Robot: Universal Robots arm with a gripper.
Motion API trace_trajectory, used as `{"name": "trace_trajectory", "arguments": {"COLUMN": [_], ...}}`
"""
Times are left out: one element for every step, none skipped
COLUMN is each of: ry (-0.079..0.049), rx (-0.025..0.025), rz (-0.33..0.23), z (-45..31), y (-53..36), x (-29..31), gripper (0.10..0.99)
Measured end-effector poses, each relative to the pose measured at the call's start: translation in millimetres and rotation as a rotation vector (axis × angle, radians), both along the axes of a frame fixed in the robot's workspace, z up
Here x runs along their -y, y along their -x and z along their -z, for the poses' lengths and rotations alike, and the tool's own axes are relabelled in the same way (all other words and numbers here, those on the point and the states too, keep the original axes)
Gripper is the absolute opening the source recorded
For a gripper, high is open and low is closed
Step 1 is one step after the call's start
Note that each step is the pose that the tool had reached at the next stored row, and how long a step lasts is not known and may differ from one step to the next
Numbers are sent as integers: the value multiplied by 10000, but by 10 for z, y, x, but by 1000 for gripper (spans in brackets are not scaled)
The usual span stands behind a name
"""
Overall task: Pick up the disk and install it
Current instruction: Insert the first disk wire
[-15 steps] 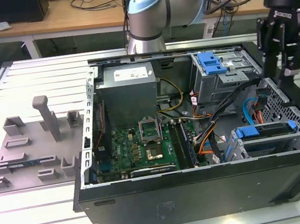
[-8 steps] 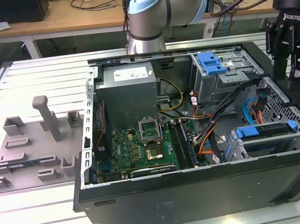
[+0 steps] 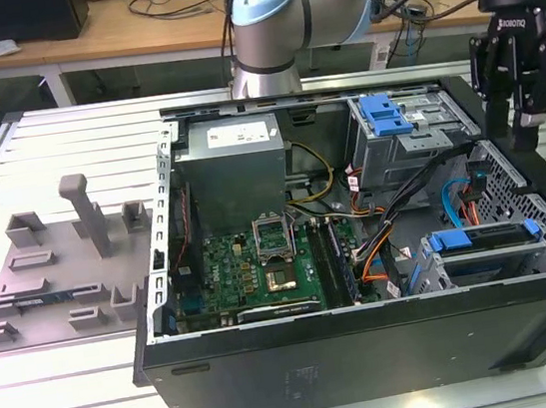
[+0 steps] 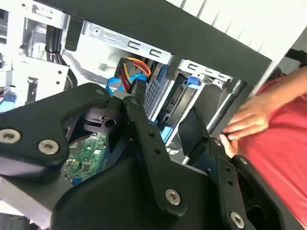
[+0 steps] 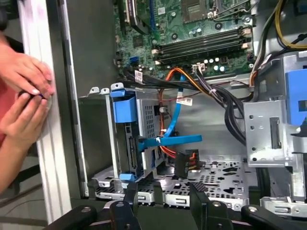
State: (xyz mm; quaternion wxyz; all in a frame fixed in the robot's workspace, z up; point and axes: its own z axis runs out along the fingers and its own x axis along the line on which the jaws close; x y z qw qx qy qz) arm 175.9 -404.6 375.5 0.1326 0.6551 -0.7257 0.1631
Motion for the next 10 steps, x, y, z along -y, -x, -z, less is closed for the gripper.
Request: {"name": "trace_trajectory", "arguments": {"ry": [151,207,207,211,242,358,512,602,757,841], "rx": [-19,-23,-26,-29,-30,-36,-43,-48,-58,-69], "rz": [10,176,463,727,796,798,798,798,798,798], "z": [13,45,73,102,129,147,153,158,163,168], "y": [0,0,0,0,0,0,0,0,0,0], "x": [-17,-22,-21,-21,-37,-92,-141,-169,-205,-225], "gripper": [549,549,549,549,549,549,549,549,549,549]}}
